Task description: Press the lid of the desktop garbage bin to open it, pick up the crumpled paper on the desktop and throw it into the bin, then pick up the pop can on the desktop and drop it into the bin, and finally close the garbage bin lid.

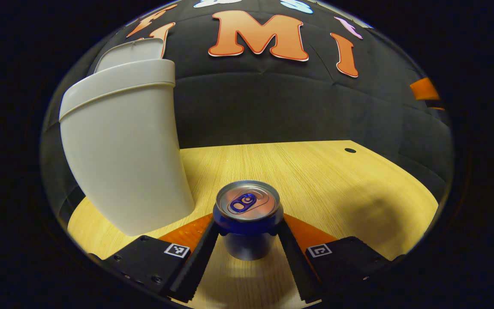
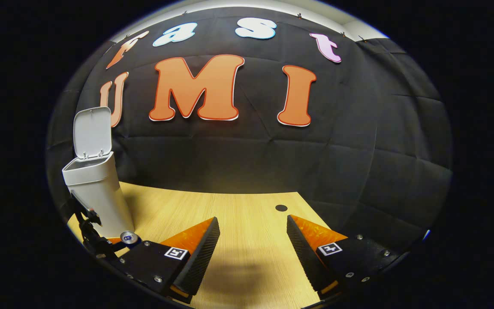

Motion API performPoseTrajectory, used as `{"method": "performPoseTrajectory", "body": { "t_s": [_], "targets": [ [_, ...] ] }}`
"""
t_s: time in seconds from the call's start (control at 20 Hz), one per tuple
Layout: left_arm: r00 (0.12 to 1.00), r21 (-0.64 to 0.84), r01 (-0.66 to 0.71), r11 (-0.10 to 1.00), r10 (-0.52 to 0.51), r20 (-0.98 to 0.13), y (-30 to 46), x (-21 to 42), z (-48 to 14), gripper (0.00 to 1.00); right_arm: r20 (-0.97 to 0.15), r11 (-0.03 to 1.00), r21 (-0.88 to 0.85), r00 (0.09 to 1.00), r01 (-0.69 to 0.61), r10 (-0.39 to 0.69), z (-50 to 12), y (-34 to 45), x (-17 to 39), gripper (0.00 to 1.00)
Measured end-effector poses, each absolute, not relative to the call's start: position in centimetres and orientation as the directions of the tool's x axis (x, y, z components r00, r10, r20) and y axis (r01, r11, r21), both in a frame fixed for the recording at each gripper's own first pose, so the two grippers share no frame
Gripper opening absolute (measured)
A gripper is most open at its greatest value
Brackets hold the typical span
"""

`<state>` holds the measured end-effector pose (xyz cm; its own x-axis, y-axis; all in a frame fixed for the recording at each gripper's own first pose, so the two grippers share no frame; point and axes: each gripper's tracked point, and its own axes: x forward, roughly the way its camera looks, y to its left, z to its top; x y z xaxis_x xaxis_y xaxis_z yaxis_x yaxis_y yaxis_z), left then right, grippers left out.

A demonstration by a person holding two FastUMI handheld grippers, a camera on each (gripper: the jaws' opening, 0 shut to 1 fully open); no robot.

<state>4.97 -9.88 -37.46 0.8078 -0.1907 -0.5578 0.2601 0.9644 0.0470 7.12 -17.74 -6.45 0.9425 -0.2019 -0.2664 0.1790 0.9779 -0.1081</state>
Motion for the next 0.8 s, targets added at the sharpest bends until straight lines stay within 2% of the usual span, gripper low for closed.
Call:
{"method": "performPoseTrajectory", "body": {
  "t_s": [0.15,0.5,0.65,0.8],
  "targets": [
    [0.803,-0.006,0.241,0.970,-0.203,-0.561,-8.2,4.6,-32.8,0.83,-0.276,0.979,-0.108,0.941,0.173,-0.197,-7.0,-16.6,7.0,0.94],
    [0.889,0.072,0.233,0.970,-0.183,-0.420,-2.1,5.5,-17.0,0.82,-0.257,0.992,-0.078,0.960,0.095,-0.112,-6.2,-12.5,7.3,0.94],
    [0.920,0.024,0.168,0.986,-0.148,-0.362,1.6,7.3,-9.5,0.81,-0.248,0.996,-0.018,0.964,0.089,-0.091,-5.4,-11.7,7.8,0.94],
    [0.913,-0.039,0.132,0.990,-0.137,-0.384,5.8,11.0,-5.4,0.81,-0.246,0.995,0.038,0.966,0.096,-0.084,-5.0,-11.1,8.3,0.94]
  ]
}}
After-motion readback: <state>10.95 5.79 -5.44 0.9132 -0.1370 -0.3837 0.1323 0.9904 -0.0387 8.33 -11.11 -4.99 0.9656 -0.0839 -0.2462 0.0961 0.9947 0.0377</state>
